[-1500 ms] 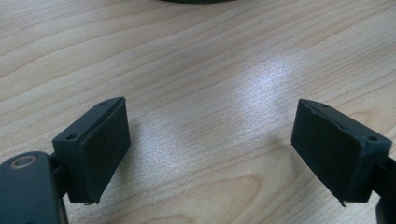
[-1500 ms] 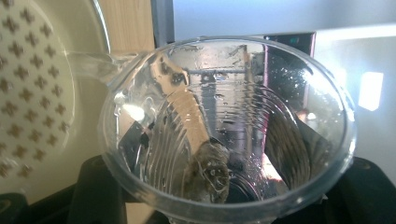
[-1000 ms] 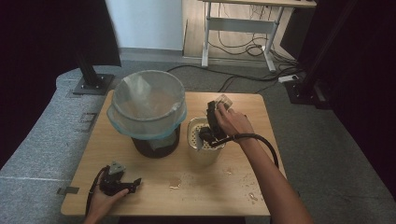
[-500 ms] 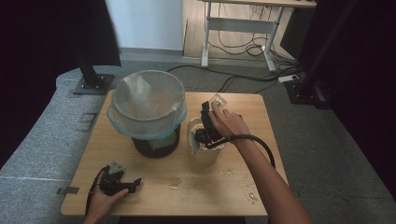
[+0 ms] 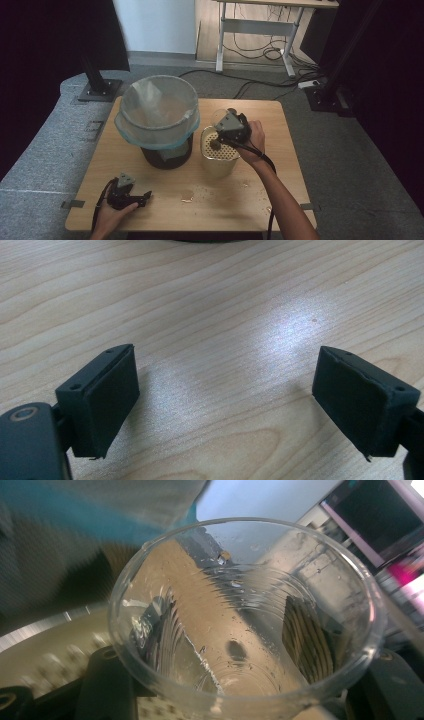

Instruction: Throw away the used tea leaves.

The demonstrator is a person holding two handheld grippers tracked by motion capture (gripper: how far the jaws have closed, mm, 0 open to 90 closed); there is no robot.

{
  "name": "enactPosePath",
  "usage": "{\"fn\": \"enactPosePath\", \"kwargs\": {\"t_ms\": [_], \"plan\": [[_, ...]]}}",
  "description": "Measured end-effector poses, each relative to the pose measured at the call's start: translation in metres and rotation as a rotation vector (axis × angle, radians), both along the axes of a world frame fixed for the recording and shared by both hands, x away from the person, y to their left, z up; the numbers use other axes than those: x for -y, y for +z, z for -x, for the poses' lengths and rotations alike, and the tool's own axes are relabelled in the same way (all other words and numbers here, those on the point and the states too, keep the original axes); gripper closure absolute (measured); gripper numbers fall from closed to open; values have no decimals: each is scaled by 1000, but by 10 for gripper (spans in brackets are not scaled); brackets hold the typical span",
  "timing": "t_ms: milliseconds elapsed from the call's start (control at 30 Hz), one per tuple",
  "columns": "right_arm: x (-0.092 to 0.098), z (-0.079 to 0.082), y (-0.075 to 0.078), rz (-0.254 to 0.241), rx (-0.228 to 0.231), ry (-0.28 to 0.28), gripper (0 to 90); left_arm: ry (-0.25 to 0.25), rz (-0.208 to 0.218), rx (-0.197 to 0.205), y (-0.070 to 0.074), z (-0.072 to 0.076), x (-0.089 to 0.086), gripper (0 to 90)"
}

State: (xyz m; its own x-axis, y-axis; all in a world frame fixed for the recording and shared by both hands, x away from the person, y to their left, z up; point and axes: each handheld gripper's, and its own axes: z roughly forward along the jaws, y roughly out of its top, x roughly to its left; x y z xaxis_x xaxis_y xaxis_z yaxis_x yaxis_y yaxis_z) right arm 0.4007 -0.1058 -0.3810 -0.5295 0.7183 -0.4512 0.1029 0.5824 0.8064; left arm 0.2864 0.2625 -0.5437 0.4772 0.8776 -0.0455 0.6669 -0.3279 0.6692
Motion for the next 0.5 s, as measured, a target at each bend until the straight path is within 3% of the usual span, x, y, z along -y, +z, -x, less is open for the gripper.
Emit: {"fn": "enactPosePath", "kwargs": {"t_ms": [33,100,133,167,233,500], "plan": [[5,-1,1,-87,-43,-5,388,0,0,0,0,0,0,112],[12,-3,2,-191,-90,-8,389,-1,1,0,0,0,0,112],[12,-3,2,-191,-90,-8,389,-1,1,0,0,0,0,112],[18,-4,1,-283,-136,-3,391,0,4,0,0,0,0,112],[21,-4,0,-337,-161,1,391,-1,3,0,0,0,0,112],[27,-5,-4,-398,-189,9,391,-4,-3,2,0,0,0,112]]}}
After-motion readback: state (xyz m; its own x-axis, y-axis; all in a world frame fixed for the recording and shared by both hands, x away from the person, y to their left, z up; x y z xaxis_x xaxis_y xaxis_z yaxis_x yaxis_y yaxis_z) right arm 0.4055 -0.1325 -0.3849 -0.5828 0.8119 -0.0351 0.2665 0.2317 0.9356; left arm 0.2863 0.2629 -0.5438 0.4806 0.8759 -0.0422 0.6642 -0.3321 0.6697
